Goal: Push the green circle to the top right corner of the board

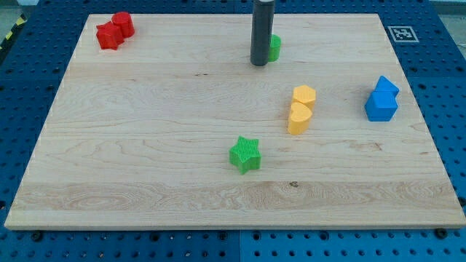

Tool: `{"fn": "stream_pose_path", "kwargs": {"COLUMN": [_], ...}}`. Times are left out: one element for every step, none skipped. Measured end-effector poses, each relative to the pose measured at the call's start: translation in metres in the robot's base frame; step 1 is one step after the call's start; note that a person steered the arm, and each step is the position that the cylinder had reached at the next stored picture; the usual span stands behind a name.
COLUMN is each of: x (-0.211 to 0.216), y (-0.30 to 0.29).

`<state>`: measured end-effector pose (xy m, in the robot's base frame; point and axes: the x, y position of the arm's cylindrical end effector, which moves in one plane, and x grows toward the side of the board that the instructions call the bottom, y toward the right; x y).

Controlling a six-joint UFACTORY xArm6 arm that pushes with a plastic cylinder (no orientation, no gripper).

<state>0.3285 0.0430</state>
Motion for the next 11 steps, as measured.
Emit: {"fn": "stream_pose_path", "kwargs": {"x": [0.000, -0.001, -0.016, -0.031, -0.031, -0.031, -0.039, -0.042, -0.060, -0.078, -0.089], "y": [0.001, 0.005, 0.009, 0.012, 0.018, 0.039, 0.045, 0.019, 0.047, 0.077, 0.086]}}
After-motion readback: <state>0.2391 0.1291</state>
